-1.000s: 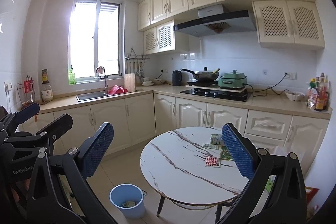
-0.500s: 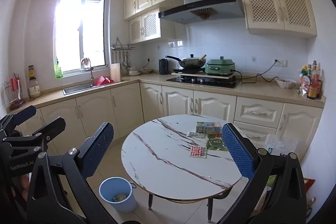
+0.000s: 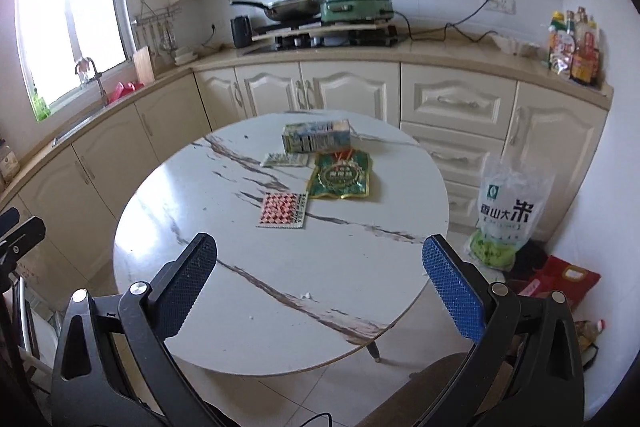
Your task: Collect trash
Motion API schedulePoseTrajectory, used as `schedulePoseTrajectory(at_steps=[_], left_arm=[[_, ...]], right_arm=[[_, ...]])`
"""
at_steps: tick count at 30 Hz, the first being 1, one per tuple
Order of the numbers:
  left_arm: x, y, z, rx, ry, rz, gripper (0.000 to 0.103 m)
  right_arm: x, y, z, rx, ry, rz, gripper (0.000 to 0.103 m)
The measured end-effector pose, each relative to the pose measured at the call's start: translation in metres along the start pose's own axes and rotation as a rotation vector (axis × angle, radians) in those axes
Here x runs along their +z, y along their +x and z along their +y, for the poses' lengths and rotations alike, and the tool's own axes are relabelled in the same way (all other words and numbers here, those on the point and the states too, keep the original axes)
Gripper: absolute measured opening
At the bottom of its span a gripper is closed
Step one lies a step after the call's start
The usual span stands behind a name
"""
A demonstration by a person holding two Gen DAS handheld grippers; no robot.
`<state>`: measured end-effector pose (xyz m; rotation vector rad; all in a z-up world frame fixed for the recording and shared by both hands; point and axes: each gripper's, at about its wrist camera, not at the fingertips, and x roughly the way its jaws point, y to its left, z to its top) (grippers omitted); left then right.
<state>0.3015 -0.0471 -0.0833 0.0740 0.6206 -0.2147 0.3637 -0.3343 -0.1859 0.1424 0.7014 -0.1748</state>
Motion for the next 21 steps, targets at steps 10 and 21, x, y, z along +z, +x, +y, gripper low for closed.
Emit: schedulePoseTrajectory(at_steps=[10, 21], left_arm=[[0.079, 0.149, -0.045, -0.17, 0.071, 0.182, 0.102], [0.133, 0.3, -0.093, -0.236, 0.127, 0.332, 0.102]], right_arm=[[0.026, 0.099, -0.042, -0.066, -0.003, 0.137, 0.103], [0.039, 0.139, -0.079, -0.075, 0.021, 0.165, 0.103]])
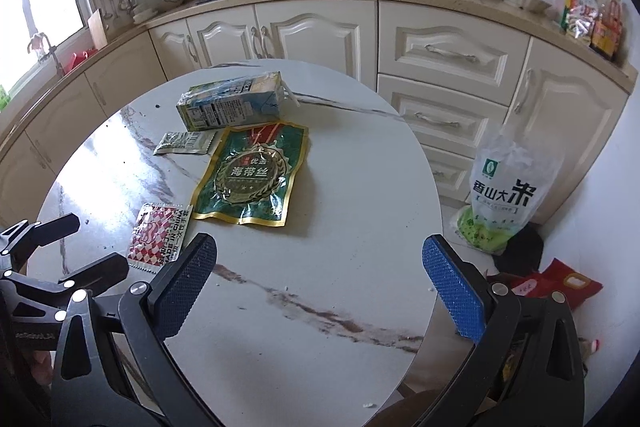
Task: Collect trash
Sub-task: 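Grasp the red-white checkered packet with the left tool and lift it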
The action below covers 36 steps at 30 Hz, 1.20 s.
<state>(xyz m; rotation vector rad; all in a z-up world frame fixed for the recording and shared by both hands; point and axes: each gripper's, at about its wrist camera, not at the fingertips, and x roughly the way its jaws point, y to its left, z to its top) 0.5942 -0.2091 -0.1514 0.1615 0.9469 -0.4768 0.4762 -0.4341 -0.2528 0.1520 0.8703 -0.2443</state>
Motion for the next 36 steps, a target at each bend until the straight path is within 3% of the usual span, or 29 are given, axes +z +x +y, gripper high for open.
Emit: schedulePoseTrajectory(at_steps=[3, 7, 10, 15, 17, 21, 22, 24, 26, 32, 36], left_arm=[[0.012, 0.016, 0.002, 0.002, 0.005, 0.008, 0.102], [0.019, 0.035, 0.007, -0.002, -0.005, 0.036, 0.085], [0.019, 0.044, 0.007, 0.038, 0.022, 0.008, 0.085], [0.017, 0.048, 0.011, 0.024, 0.039, -0.01, 0.08], [0.018, 0.048, 0.016, 0.023, 0.039, -0.018, 0.062], [0.011, 0.047, 0.012, 0.016, 0.055, -0.033, 0.048], [0.004, 0.045, 0.009, 0.003, 0.052, -0.04, 0.038], [-0.007, 0.035, 0.002, -0.01, 0.066, -0.047, 0.028], [-0.014, 0.023, -0.008, -0.038, 0.068, -0.045, 0.009], [-0.02, 0.011, 0.005, -0.124, 0.024, -0.053, 0.001], [-0.027, -0.011, 0.031, -0.131, -0.024, -0.082, 0.001]], right_arm=[[0.003, 0.005, -0.004, 0.005, -0.003, 0.001, 0.103], [0.009, 0.011, -0.008, 0.018, -0.003, -0.002, 0.103], [0.014, 0.016, -0.008, 0.035, -0.004, -0.006, 0.103], [0.019, 0.021, -0.002, 0.048, -0.018, -0.006, 0.103], [0.021, 0.022, 0.001, 0.05, -0.023, -0.007, 0.103], [0.024, 0.023, 0.008, 0.061, -0.034, -0.005, 0.103], [0.025, 0.024, 0.01, 0.064, -0.037, -0.003, 0.103], [0.024, 0.026, 0.013, 0.063, -0.04, 0.004, 0.103], [0.024, 0.028, 0.017, 0.068, -0.047, 0.011, 0.103], [0.026, 0.036, 0.03, 0.067, -0.083, 0.035, 0.103], [0.038, 0.041, 0.051, 0.092, -0.135, 0.034, 0.103]])
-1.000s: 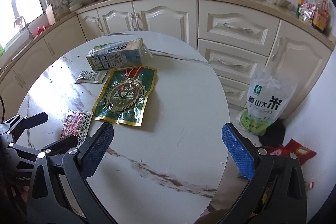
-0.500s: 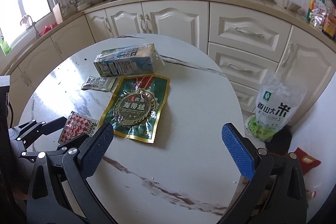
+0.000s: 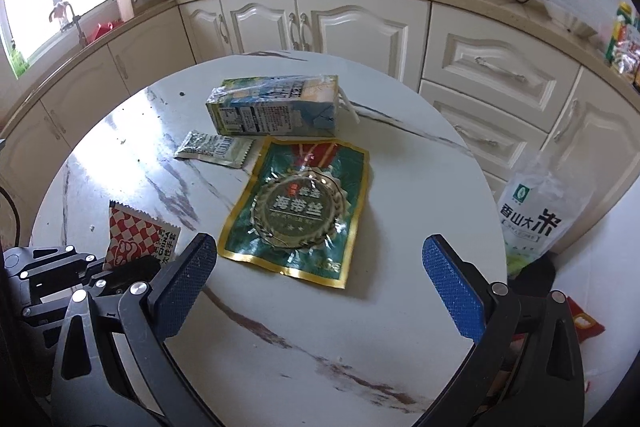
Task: Collect trash
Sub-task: 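Grasp the red-white checkered packet with the left tool and lift it, then grasp the silver-white wrapper with the right tool while the left tool holds the checkered packet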
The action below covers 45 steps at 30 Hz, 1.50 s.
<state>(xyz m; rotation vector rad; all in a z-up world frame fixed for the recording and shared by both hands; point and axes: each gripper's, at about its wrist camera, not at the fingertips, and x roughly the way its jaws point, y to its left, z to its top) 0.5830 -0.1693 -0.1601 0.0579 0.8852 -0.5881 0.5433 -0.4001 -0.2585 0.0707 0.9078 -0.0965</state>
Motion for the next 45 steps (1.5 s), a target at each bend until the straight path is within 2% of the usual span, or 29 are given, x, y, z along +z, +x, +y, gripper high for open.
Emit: schedulePoseTrajectory(at_steps=[8, 12, 23, 30, 31, 32, 34, 35, 36, 38, 42, 43, 45], left_arm=[[-0.011, -0.044, 0.05, 0.061, -0.072, -0.063, 0.001], [-0.02, -0.057, 0.066, 0.078, -0.097, -0.071, 0.001], [-0.031, -0.068, 0.082, 0.066, -0.116, -0.067, 0.001], [-0.031, -0.071, 0.093, 0.046, -0.131, -0.068, 0.001], [-0.031, -0.073, 0.093, 0.044, -0.132, -0.069, 0.001], [-0.032, -0.074, 0.094, 0.04, -0.133, -0.067, 0.001], [-0.032, -0.077, 0.095, 0.038, -0.141, -0.073, 0.001], [-0.032, -0.079, 0.095, 0.031, -0.14, -0.076, 0.001], [-0.033, -0.081, 0.095, 0.027, -0.144, -0.077, 0.001], [-0.034, -0.086, 0.092, 0.025, -0.141, -0.081, 0.001], [-0.037, -0.098, 0.087, 0.011, -0.14, -0.089, 0.001], [-0.039, -0.102, 0.087, 0.004, -0.141, -0.092, 0.001], [-0.041, -0.109, 0.085, -0.005, -0.142, -0.101, 0.001]], right_arm=[[0.039, 0.044, 0.053, 0.085, -0.119, 0.032, 0.103], [0.05, 0.078, 0.078, 0.113, -0.203, 0.089, 0.102], [0.064, 0.118, 0.089, 0.111, -0.276, 0.133, 0.102], [0.065, 0.119, 0.087, 0.147, -0.3, 0.117, 0.101], [0.065, 0.118, 0.086, 0.147, -0.3, 0.12, 0.099], [0.064, 0.116, 0.087, 0.148, -0.302, 0.121, 0.093], [0.063, 0.109, 0.089, 0.157, -0.308, 0.12, 0.071], [0.064, 0.107, 0.089, 0.158, -0.308, 0.122, 0.046], [0.064, 0.104, 0.091, 0.163, -0.31, 0.13, 0.027], [0.061, 0.101, 0.094, 0.165, -0.323, 0.142, 0.025], [0.052, 0.093, 0.101, 0.149, -0.329, 0.129, 0.012], [0.05, 0.091, 0.102, 0.148, -0.325, 0.124, 0.011], [0.045, 0.083, 0.105, 0.177, -0.303, 0.123, 0.008]])
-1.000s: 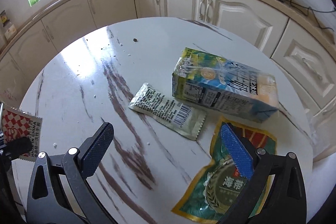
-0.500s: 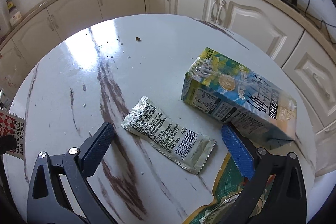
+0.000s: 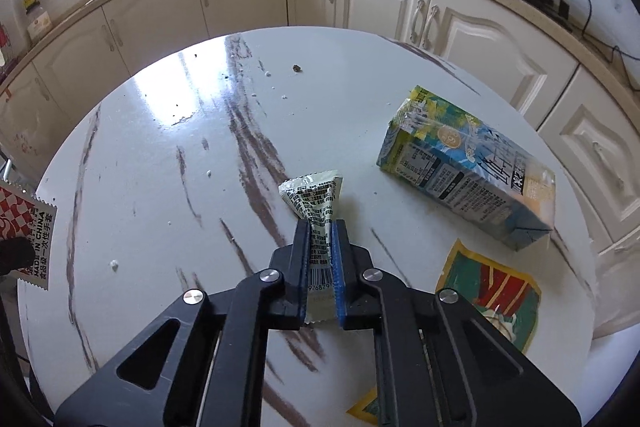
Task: Collect trash
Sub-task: 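Grasp the silver-white wrapper with the right tool while the left tool holds the checkered packet, then carry the checkered packet and silver wrapper over the blue bucket and open both tools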
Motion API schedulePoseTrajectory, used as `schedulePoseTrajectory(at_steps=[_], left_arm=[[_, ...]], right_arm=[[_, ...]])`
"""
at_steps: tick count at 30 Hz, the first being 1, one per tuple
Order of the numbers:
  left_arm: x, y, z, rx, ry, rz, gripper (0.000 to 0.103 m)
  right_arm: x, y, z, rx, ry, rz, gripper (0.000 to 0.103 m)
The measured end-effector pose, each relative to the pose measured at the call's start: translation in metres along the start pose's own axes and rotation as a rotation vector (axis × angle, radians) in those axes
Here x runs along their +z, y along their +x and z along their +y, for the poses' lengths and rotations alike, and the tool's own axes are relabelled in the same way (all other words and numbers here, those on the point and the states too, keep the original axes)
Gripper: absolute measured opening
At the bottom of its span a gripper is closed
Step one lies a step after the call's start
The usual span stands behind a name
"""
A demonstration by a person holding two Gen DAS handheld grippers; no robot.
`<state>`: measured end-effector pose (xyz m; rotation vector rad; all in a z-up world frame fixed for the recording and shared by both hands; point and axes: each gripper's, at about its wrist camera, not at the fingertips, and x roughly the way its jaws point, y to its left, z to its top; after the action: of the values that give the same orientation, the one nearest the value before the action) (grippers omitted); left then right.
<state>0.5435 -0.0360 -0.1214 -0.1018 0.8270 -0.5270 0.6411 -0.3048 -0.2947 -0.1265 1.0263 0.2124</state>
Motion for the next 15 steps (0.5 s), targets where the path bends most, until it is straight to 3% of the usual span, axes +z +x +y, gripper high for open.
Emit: schedulePoseTrajectory(at_steps=[8, 15], left_arm=[[-0.017, -0.057, 0.008, -0.022, -0.02, -0.065, 0.001], [-0.061, -0.13, 0.051, 0.024, -0.085, -0.129, 0.001]], right_arm=[[-0.011, -0.05, 0.052, 0.109, -0.001, -0.093, 0.008], [-0.005, -0.1, 0.151, 0.245, -0.065, -0.195, 0.008]])
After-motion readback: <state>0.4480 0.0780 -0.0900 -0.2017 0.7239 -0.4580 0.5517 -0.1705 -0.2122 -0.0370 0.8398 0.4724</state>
